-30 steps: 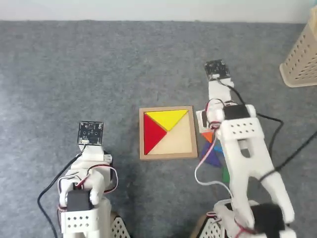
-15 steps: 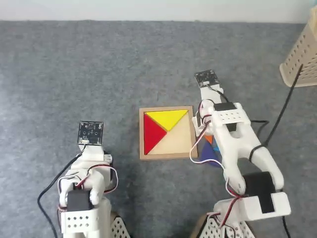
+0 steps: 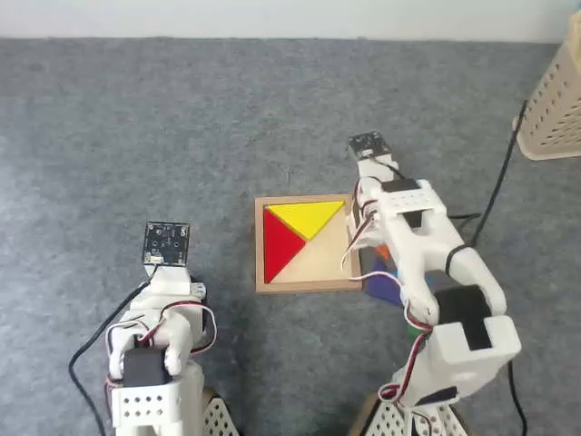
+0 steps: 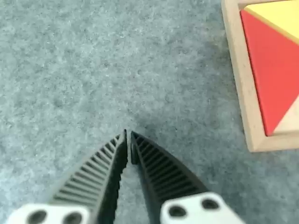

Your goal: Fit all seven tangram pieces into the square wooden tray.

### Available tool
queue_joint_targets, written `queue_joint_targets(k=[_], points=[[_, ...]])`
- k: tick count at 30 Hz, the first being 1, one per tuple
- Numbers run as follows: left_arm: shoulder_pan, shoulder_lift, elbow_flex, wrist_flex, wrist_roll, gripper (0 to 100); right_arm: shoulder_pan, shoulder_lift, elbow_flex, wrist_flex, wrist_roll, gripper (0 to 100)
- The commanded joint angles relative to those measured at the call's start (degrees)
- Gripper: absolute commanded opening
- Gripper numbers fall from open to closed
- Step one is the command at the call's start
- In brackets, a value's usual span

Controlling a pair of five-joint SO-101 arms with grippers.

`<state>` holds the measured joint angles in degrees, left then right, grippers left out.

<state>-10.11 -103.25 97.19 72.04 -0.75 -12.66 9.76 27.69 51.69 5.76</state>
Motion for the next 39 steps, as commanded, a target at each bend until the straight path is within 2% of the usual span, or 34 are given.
queue_joint_targets(k=[1, 7, 9, 14, 18, 22, 29, 39], points=[[-0.2, -1.0, -0.7, 0.3, 0.5, 1, 4.2, 0.2, -2.9, 0.0, 0.4, 17.0], [-0.2, -1.0, -0.7, 0.3, 0.5, 1, 6.2, 0.0, -4.0, 0.7, 0.9, 17.3], [-0.2, -1.0, -0.7, 0.3, 0.5, 1, 6.5, -0.1, -5.8, 3.8, 2.9, 18.0], [-0.2, -1.0, -0.7, 0.3, 0.5, 1, 4.4, -4.4, -6.7, 8.7, 5.1, 25.3], [-0.2, -1.0, -0.7, 0.3, 0.5, 1, 2.6, -10.6, -4.0, 8.2, 5.5, 25.5], [-0.2, -1.0, -0.7, 0.3, 0.5, 1, 1.8, -13.5, 0.4, 2.9, 9.3, 25.4], [-0.2, -1.0, -0.7, 0.3, 0.5, 1, 1.8, -7.0, 0.8, 0.0, 12.9, 25.4], [-0.2, -1.0, -0.7, 0.3, 0.5, 1, -0.9, -1.8, -2.4, 0.5, 12.4, 25.4]])
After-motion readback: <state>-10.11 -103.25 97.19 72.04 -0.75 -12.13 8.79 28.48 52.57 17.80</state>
